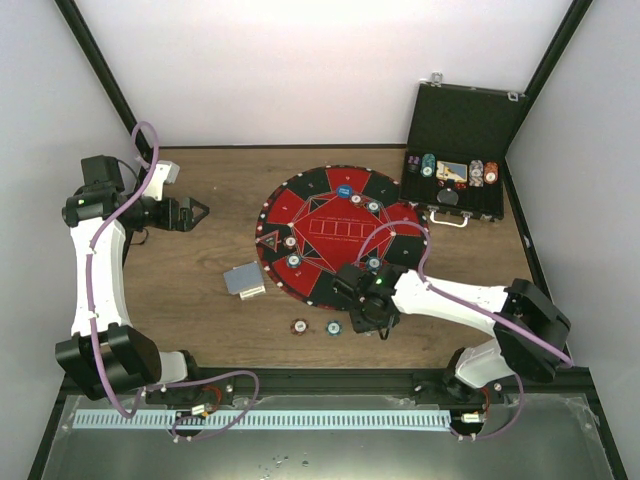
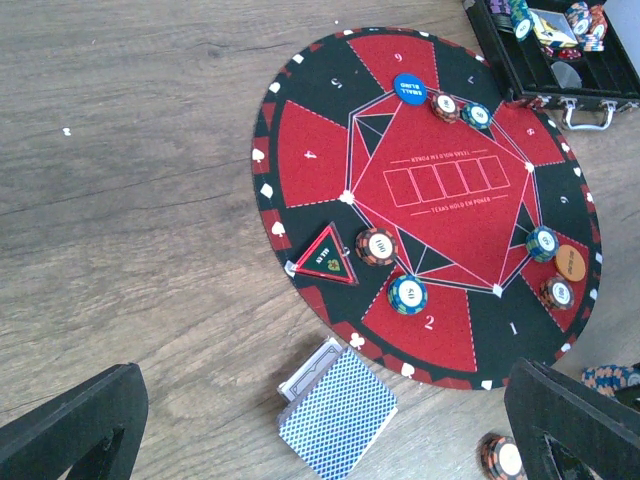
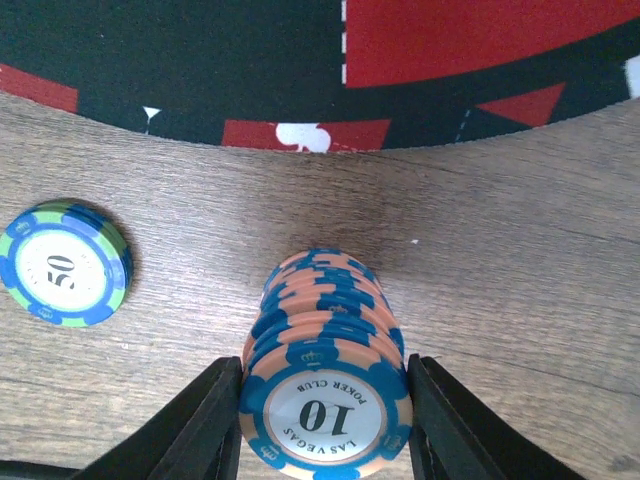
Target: Distribute texas hold em gaming equipment
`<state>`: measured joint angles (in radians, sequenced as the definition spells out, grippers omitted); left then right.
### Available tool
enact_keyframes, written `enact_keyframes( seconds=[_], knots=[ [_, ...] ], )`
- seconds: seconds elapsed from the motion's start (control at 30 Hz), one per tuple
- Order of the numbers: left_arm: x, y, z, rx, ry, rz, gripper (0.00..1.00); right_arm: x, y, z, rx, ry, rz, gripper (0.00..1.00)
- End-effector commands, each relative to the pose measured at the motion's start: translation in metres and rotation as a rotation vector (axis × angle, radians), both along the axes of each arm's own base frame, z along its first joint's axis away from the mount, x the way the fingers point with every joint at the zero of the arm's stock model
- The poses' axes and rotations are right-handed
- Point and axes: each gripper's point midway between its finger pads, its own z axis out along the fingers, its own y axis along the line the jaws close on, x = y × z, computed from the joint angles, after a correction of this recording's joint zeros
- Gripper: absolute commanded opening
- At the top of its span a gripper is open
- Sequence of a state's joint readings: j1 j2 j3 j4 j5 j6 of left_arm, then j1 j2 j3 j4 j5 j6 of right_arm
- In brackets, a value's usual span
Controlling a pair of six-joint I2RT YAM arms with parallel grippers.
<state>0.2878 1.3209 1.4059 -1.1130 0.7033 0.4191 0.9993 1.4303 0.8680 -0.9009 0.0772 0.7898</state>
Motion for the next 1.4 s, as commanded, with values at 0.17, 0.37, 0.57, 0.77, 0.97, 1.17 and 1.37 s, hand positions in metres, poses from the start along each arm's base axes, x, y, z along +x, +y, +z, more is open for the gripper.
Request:
enact_keyframes(
  seconds=[0.17,0.37,0.57,0.77,0.97,1.17,1.37],
  knots=[
    [0.000,0.000,0.013,0.000,-0.038,-0.001,1.00,0.023,0.015,0.061,0.032,-0.121,0.012,0.29],
    [0.000,-0.001,0.012,-0.008,-0.031,-0.001,1.00,0.060,0.046,0.084,0.038,-0.203,0.057,0.29],
    [-0.002,-0.001,0.011,-0.007,-0.024,-0.001,1.00,0.120,0.090,0.079,0.064,-0.241,0.115,0.29],
    [-0.002,-0.001,0.010,-0.006,-0.017,-0.001,1.00,0.168,0.127,0.053,0.110,-0.224,0.150,0.27],
    [-0.003,-0.001,0.010,-0.004,-0.017,-0.003,1.00,0.209,0.141,0.030,0.114,-0.208,0.139,0.27],
    [-0.002,0.000,0.011,0.006,-0.021,-0.005,1.00,0.236,0.143,0.011,0.124,-0.184,0.114,0.26],
    [-0.002,0.001,0.010,0.013,-0.020,-0.006,1.00,0.242,0.151,-0.005,0.131,-0.165,0.119,0.26]
  ],
)
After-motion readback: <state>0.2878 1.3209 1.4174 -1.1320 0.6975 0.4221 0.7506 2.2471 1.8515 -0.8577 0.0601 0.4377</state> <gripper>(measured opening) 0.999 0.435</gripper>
